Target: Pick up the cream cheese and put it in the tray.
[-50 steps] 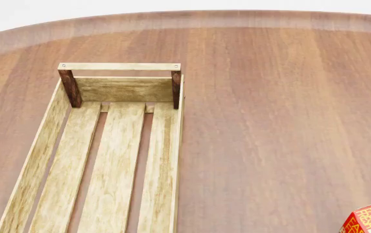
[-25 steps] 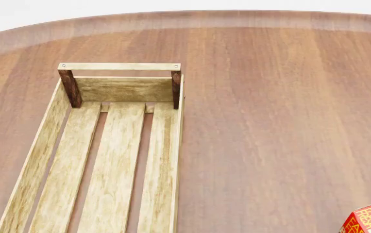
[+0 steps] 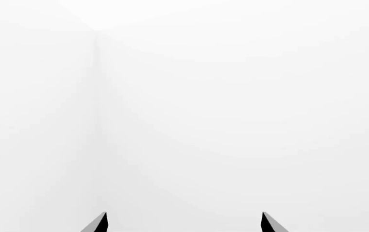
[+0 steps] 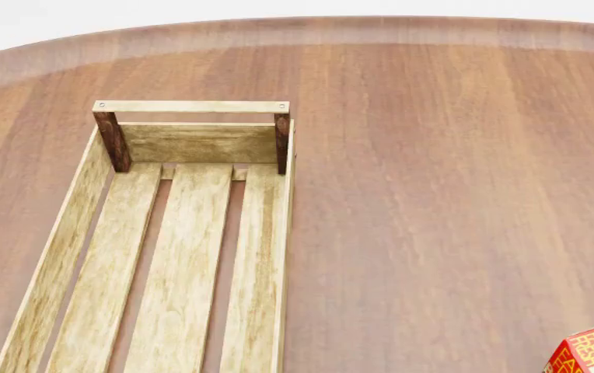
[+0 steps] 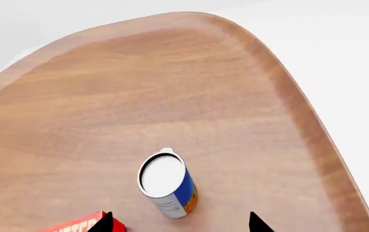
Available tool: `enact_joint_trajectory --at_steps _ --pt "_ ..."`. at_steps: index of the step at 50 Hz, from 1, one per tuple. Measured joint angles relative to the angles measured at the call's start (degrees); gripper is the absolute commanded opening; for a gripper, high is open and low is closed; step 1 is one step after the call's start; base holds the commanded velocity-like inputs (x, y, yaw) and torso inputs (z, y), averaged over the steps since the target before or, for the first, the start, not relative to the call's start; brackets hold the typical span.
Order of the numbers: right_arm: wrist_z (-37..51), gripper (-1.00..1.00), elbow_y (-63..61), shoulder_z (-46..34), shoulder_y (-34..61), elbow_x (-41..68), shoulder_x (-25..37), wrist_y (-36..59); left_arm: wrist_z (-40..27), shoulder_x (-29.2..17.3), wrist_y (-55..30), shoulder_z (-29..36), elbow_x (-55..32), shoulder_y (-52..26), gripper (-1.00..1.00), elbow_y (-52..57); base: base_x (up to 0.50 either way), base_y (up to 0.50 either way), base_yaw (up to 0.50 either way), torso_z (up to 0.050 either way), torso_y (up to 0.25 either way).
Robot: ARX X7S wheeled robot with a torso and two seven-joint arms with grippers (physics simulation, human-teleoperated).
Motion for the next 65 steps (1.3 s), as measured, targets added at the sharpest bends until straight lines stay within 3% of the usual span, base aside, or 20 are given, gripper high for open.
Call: enact_joint_trajectory --at_steps 30,65 --pt "-2.62 1.00 8.35 -8.91 0.43 -1.88 -1.52 -1.02 -0.78 -0.71 0.14 0.38 -0.49 -0.10 1.00 -0.04 0.00 0.00 0.00 0.000 0.000" --pt "-3.07 1.00 15.16 -12.36 0.05 -0.53 -0.95 -4.50 -1.80 -1.53 0.20 0.71 -1.03 -0.12 1.00 0.15 0.00 0.00 0.00 0.000 0.000"
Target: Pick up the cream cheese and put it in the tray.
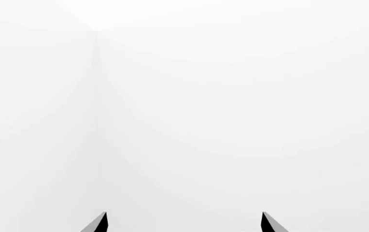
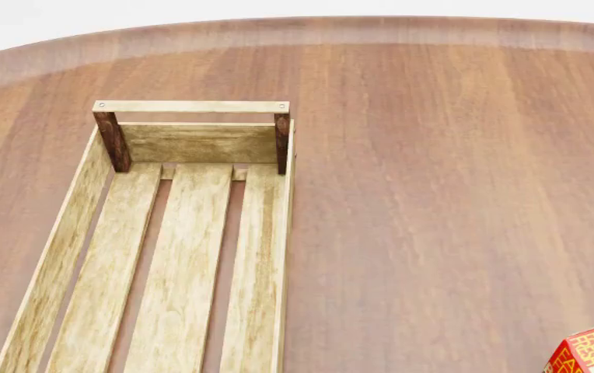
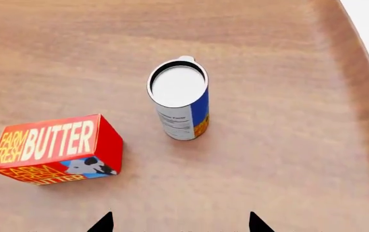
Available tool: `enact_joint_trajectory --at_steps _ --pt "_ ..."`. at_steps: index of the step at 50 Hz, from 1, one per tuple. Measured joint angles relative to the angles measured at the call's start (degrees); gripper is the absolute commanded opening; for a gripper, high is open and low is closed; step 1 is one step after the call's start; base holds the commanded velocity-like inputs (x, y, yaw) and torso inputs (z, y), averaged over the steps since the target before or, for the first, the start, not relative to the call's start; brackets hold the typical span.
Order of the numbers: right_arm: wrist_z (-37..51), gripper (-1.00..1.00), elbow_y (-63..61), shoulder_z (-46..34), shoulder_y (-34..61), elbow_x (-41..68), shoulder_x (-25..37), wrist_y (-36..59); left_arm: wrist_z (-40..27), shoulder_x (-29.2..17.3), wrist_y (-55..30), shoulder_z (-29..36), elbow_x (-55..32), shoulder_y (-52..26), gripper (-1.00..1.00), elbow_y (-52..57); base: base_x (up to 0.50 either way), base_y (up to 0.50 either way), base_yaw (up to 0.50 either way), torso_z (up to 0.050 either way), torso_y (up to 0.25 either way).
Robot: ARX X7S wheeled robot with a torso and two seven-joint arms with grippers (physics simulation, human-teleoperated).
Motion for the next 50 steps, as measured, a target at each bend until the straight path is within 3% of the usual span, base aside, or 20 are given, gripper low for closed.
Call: enact_joint_trajectory --at_steps 50 --pt "1.15 1.00 6.33 -3.08 -0.73 3.17 0.19 -2.23 -1.34 -1.09 0.26 0.67 -0.79 -0.14 1.00 -0.19 0.00 0.00 0.00 0.000 0.000"
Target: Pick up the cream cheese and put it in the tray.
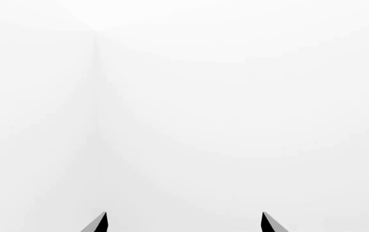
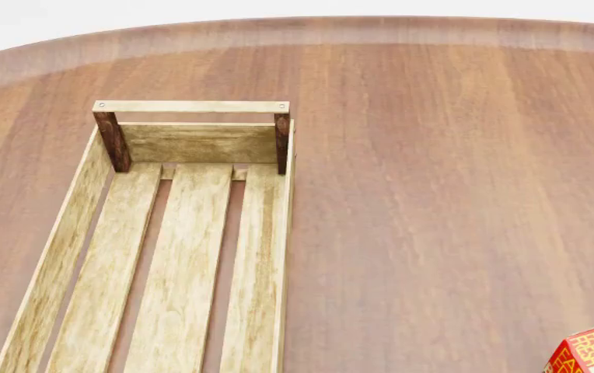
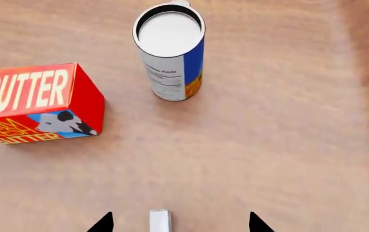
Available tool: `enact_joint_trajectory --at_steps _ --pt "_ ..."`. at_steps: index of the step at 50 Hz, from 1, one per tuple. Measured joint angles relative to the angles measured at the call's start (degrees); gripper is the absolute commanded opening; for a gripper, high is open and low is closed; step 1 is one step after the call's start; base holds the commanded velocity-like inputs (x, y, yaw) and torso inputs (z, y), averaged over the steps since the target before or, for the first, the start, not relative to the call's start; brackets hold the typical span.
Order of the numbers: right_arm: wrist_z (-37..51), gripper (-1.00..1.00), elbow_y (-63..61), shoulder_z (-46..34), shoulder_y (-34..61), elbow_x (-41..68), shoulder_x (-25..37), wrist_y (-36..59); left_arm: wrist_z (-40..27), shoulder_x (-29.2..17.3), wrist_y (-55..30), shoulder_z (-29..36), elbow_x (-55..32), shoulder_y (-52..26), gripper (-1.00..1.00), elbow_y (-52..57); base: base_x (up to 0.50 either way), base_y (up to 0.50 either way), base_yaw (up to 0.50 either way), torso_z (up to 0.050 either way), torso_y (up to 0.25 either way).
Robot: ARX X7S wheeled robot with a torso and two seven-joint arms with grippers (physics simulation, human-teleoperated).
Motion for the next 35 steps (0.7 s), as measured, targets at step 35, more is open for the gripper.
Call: enact_joint_trajectory --at_steps 35 --pt "-4.49 1.00 9.26 -5.42 1.70 0.96 0.75 -1.50 -0.87 -0.80 0.35 0.39 -0.52 -0.19 1.00 -0.30 0.00 0.00 0.00 0.000 0.000"
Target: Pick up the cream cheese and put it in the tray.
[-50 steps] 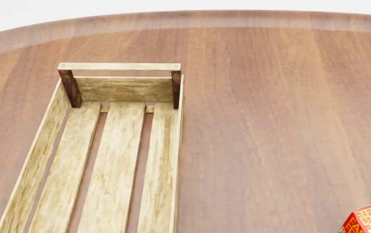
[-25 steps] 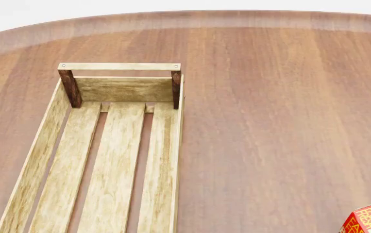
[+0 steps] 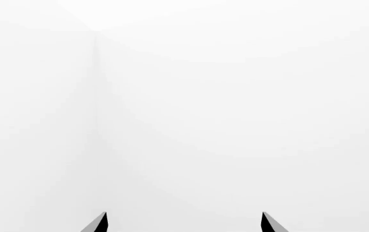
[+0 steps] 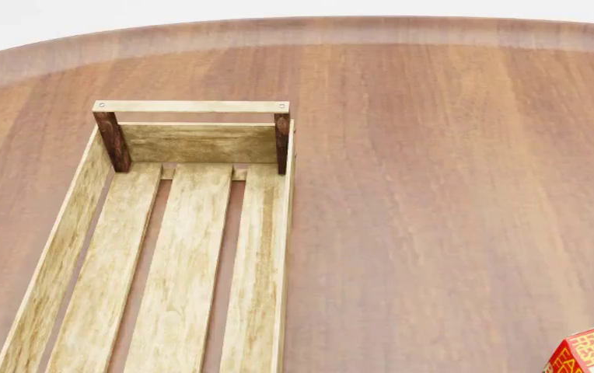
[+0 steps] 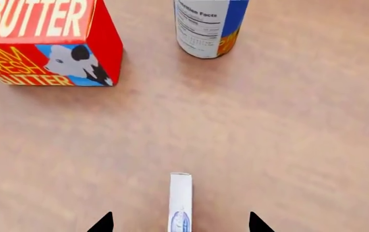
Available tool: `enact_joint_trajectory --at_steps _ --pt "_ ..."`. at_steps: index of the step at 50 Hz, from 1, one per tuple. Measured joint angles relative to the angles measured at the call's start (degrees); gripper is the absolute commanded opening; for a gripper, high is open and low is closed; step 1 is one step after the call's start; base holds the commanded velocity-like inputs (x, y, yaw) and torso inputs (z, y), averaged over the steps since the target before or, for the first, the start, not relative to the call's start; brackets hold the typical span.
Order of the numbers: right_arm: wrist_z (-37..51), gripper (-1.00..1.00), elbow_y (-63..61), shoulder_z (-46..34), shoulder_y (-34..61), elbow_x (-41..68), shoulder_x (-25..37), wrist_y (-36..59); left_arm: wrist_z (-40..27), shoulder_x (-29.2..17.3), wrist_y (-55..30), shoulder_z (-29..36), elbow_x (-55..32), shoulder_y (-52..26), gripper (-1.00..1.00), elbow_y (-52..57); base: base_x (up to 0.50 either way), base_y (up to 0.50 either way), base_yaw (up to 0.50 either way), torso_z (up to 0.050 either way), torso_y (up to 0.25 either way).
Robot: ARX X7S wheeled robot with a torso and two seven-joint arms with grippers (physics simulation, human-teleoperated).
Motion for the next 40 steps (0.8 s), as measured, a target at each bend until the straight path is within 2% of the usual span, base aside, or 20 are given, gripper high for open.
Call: enact_joint_trajectory --at_steps 40 --pt "-5.08 1.00 13.14 -1.45 2.42 0.83 1.08 -4.23 -1.13 -0.91 0.19 0.42 -0.39 0.03 1.00 0.20 0.00 0.00 0.00 0.000 0.000"
